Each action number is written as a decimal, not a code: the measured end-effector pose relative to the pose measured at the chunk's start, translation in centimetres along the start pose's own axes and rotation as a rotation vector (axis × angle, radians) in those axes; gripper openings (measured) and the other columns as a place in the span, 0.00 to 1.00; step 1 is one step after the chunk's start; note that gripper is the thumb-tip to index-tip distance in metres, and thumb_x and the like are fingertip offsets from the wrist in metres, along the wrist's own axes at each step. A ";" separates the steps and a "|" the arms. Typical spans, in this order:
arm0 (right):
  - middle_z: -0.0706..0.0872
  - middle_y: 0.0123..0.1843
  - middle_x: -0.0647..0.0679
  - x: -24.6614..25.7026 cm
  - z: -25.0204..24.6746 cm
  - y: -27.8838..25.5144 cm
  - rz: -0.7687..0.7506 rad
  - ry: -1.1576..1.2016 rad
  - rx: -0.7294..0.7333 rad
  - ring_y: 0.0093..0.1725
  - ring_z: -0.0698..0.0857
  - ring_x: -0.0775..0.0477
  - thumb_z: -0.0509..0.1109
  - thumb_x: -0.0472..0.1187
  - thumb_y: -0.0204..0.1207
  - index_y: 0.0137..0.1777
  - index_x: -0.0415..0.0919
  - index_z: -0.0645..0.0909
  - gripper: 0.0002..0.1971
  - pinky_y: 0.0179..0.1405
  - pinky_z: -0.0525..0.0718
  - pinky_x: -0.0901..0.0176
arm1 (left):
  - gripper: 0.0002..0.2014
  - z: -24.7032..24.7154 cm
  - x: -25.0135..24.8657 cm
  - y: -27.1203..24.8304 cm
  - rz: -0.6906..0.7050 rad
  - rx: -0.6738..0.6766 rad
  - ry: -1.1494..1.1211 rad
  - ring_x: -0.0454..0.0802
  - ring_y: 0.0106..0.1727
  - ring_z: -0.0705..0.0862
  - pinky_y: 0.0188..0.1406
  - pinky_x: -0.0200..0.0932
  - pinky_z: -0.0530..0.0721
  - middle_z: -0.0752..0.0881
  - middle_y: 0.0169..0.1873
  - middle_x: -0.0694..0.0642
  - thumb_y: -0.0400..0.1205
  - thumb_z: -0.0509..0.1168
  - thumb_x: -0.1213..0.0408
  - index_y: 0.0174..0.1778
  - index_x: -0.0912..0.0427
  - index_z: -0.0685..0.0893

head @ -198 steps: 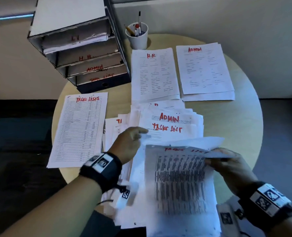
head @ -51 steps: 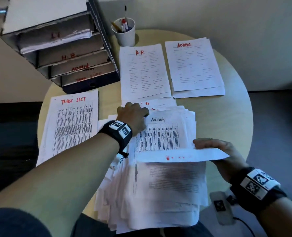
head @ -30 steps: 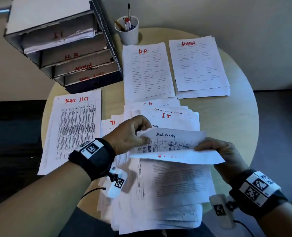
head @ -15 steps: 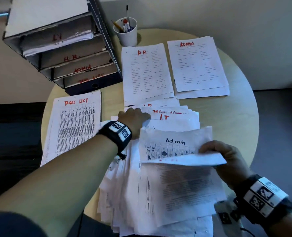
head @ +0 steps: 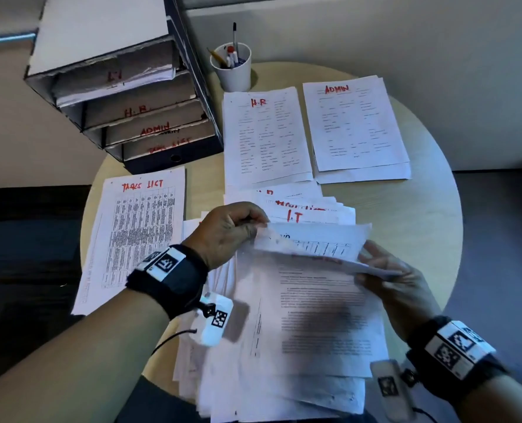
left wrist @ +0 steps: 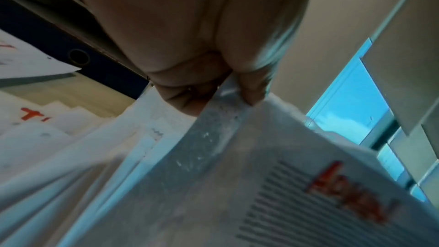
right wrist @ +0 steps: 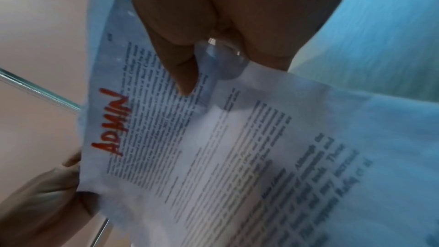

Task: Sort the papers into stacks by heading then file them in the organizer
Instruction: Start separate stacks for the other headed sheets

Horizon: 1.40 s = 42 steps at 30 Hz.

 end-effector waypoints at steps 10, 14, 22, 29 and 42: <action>0.90 0.54 0.33 -0.6 0.8 3.2 0.100 0.003 -0.191 0.51 0.90 0.34 0.70 0.19 0.72 0.58 0.36 0.79 0.18 0.54 0.87 0.38 | 0.16 3.2 5.9 -3.8 -0.460 -0.217 -0.598 0.46 0.41 0.90 0.40 0.38 0.85 0.91 0.43 0.51 0.76 0.71 0.49 0.54 0.55 0.86; 0.92 0.51 0.40 -0.4 2.2 4.6 0.137 0.014 -0.184 0.50 0.92 0.38 0.72 0.18 0.70 0.66 0.46 0.75 0.30 0.50 0.87 0.40 | 0.19 5.1 7.0 -3.9 -0.400 -0.139 -0.204 0.47 0.61 0.88 0.66 0.55 0.84 0.91 0.57 0.44 0.75 0.73 0.55 0.63 0.48 0.83; 0.91 0.52 0.31 -1.2 1.2 2.5 0.329 -0.117 -0.012 0.49 0.90 0.30 0.78 0.28 0.66 0.55 0.32 0.84 0.17 0.54 0.85 0.35 | 0.20 1.3 3.7 0.0 -0.293 -0.459 -0.578 0.62 0.65 0.86 0.73 0.67 0.77 0.89 0.61 0.60 0.75 0.71 0.67 0.64 0.61 0.82; 0.92 0.41 0.38 2.7 0.2 3.8 0.164 -0.206 -0.203 0.33 0.89 0.45 0.70 0.28 0.77 0.47 0.33 0.87 0.05 0.29 0.85 0.55 | 0.18 0.4 -0.8 4.7 -0.131 -0.483 -0.743 0.62 0.55 0.88 0.57 0.55 0.87 0.90 0.56 0.62 0.78 0.69 0.74 0.64 0.65 0.80; 0.90 0.55 0.35 7.9 -8.1 25.2 0.273 -0.297 -0.428 0.49 0.90 0.34 0.71 0.37 0.78 0.49 0.41 0.83 0.03 0.48 0.89 0.38 | 0.42 4.8 7.6 -3.1 -0.425 0.277 0.807 0.54 0.88 0.45 0.85 0.52 0.56 0.42 0.88 0.51 0.81 0.64 0.43 0.87 0.44 0.50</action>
Point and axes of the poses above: each hand's wrist, its own y-axis towards the middle knuckle, its own z-axis out of the palm, x = y × z, the point moved 5 cm from there along y, towards the middle knuckle
